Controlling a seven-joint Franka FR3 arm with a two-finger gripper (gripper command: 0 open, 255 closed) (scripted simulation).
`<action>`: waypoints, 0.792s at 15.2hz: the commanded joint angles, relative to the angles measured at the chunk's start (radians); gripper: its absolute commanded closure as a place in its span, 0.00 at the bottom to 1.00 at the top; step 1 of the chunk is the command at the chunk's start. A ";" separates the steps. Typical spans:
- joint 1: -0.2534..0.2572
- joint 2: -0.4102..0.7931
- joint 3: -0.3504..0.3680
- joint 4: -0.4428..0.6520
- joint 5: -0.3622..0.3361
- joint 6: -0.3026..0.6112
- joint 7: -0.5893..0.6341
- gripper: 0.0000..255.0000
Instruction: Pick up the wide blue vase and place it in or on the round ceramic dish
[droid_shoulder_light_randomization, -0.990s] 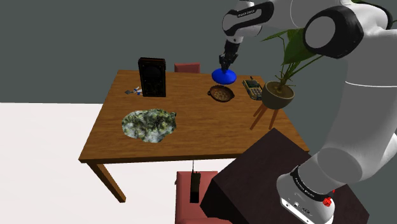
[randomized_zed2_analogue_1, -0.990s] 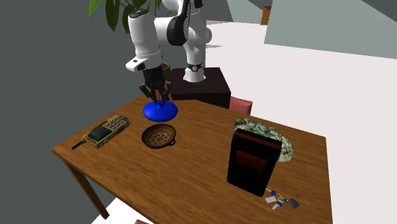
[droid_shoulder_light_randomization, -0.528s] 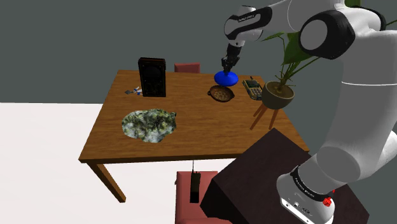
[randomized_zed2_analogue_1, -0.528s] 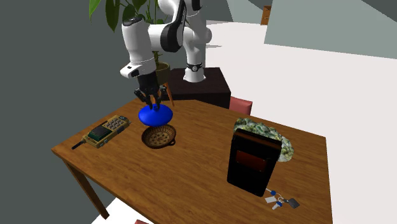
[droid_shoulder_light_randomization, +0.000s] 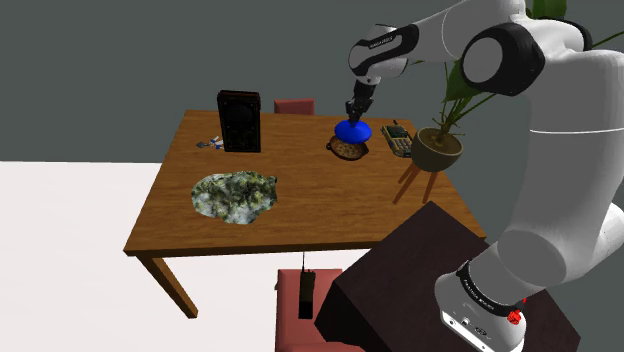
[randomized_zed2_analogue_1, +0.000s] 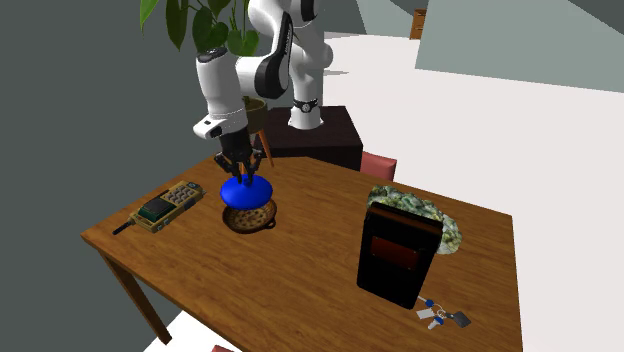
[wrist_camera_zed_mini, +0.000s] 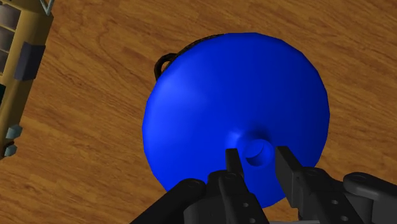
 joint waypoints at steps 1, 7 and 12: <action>-0.001 0.013 0.002 -0.008 0.003 0.022 -0.003 1.00; -0.003 0.059 0.006 -0.018 0.010 0.077 -0.010 1.00; -0.004 0.068 0.007 -0.019 0.012 0.087 -0.012 1.00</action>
